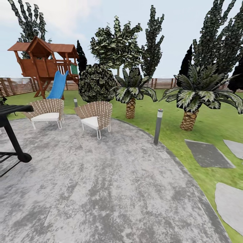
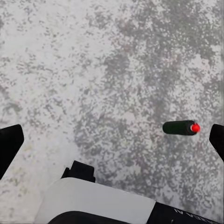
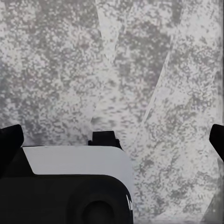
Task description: In the garden, pick up the pesticide atomizer on the floor and spray pesticide onto both trees until each tree trunk is fully covered.
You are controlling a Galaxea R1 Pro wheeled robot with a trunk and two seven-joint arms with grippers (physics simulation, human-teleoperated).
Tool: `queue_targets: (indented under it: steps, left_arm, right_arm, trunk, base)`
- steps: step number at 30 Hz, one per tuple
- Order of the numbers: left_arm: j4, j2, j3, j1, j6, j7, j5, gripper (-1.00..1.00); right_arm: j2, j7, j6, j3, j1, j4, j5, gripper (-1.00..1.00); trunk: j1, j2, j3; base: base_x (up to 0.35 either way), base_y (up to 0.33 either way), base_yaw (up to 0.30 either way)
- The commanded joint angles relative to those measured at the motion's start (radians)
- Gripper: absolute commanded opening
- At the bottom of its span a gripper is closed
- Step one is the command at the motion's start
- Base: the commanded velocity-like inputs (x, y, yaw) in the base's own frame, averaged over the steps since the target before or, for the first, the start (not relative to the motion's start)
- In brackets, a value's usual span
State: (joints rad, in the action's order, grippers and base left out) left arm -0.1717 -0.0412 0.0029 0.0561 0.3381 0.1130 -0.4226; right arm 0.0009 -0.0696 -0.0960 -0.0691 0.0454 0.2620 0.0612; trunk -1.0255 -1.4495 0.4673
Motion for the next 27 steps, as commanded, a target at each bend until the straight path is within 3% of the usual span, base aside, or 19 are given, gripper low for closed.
queue_targets:
  steps: [1,10,27]
  left_arm:
    - [0.001,0.000,0.000,0.001,0.002,0.008,-0.010,1.00]
    - [0.001,0.000,0.000,0.001,0.002,0.008,-0.010,1.00]
    - [0.001,0.000,0.000,0.001,0.001,0.008,-0.010,1.00]
  right_arm:
    - [0.001,0.001,-0.004,-0.006,0.001,-0.001,0.007,1.00]
    - [0.000,0.001,-0.004,-0.008,0.001,-0.001,0.007,1.00]
    - [0.001,0.001,-0.004,-0.009,0.001,-0.001,0.005,1.00]
  trunk:
    - [0.000,-0.001,0.001]
    - [0.000,-0.001,0.001]
    - [0.000,-0.001,0.001]
  base:
    - [-0.217,-0.189,0.147]
    - [-0.175,-0.151,0.185]
    - [-0.010,-0.011,0.030]
